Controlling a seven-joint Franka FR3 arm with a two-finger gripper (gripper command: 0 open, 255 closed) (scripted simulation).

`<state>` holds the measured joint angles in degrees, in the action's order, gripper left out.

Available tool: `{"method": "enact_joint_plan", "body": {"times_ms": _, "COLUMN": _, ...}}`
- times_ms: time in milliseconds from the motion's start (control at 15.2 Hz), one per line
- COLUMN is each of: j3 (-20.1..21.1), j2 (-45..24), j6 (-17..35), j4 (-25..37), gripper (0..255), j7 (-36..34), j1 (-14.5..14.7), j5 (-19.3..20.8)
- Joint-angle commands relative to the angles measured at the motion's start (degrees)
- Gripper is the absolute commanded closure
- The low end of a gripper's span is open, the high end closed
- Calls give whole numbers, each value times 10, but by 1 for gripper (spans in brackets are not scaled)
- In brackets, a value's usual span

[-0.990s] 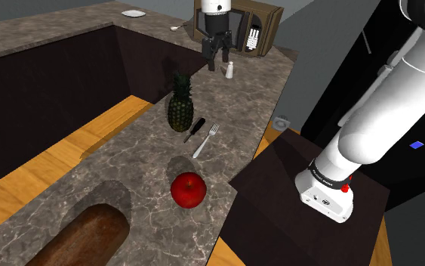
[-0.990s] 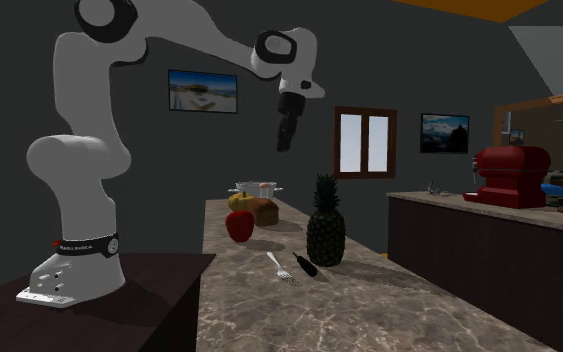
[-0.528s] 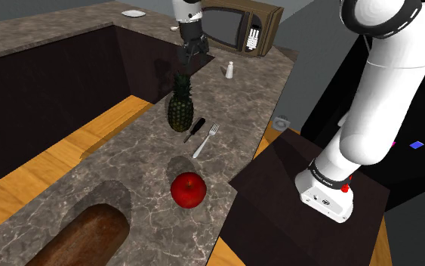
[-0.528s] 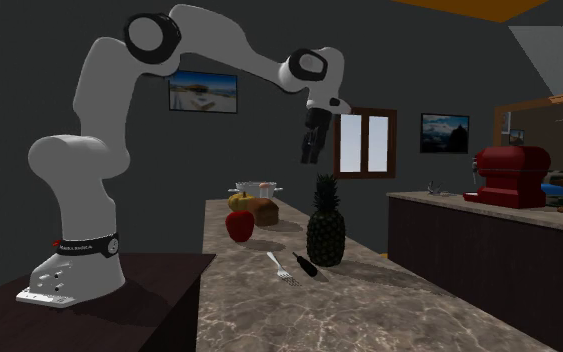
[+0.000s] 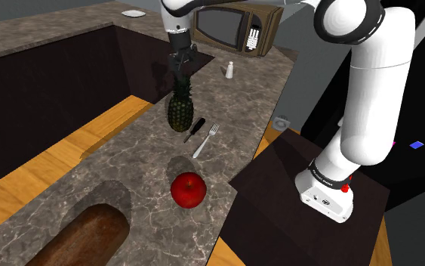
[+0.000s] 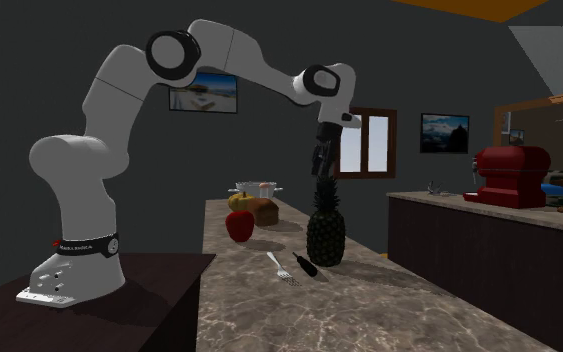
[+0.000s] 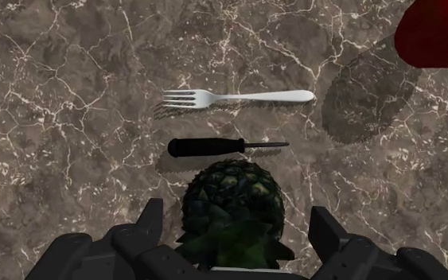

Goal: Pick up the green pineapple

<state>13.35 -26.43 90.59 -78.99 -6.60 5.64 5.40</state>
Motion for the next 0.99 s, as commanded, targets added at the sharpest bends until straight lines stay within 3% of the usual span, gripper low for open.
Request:
{"method": "enact_joint_plan", "body": {"times_ms": 0, "j3": 0, "j2": 0, "j6": 16, "j4": -15, "gripper": 0, "j7": 0, "j1": -1, "j5": 0}}
{"method": "enact_joint_plan", "body": {"times_ms": 198, "j3": -1, "j2": -2, "j6": 27, "j4": -25, "gripper": 0, "j7": 0, "j1": -2, "j5": 1}}
{"method": "enact_joint_plan", "body": {"times_ms": 264, "j3": -1, "j2": -2, "j6": 27, "j4": -25, "gripper": 255, "j7": -1, "j1": -1, "j5": 1}}
{"method": "enact_joint_plan", "body": {"times_ms": 924, "j3": -1, "j2": -1, "j6": 20, "j4": -19, "gripper": 255, "j7": 0, "j1": -1, "j5": 0}}
